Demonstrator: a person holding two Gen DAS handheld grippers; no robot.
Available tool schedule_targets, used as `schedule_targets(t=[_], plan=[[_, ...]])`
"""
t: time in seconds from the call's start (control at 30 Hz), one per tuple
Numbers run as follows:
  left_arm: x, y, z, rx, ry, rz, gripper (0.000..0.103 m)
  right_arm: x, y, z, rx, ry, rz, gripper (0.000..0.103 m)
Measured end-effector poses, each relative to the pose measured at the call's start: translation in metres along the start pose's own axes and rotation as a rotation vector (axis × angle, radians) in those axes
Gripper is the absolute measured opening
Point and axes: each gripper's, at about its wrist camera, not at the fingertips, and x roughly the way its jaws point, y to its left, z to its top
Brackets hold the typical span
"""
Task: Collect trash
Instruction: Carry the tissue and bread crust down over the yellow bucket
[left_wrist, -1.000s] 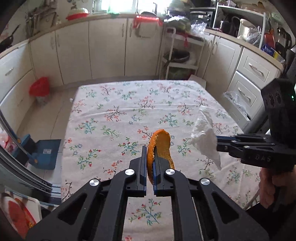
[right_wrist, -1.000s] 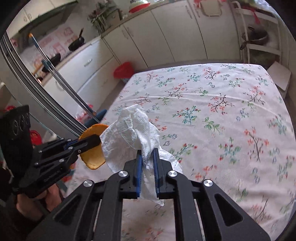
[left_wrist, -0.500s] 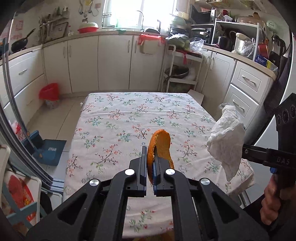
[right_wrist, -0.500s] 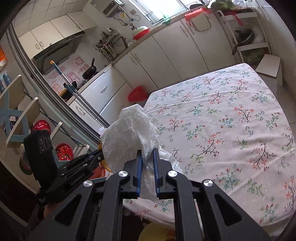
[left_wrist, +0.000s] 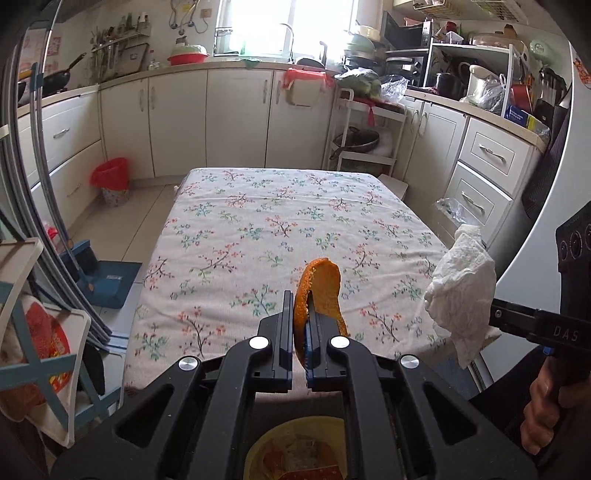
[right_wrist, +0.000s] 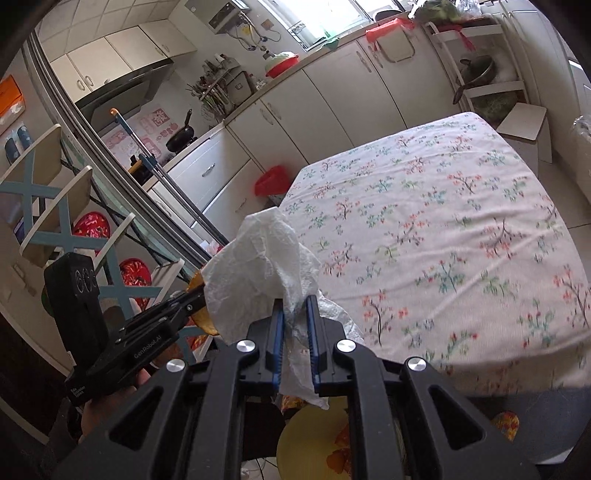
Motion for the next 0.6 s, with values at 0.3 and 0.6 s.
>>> schedule_targets(t=[0.3, 0.6], plan=[[-0.019, -0.004, -0.028, -0.001, 0.018, 0.0, 0.004, -0.01, 0.011, -0.032, -0.021, 0.026, -0.02, 0.015], [-0.03, -0.009, -0.053, 0.001, 0.045, -0.004, 0.004, -0.009, 0.016, -0.055, -0.033, 0.075, -0.02, 0.015]])
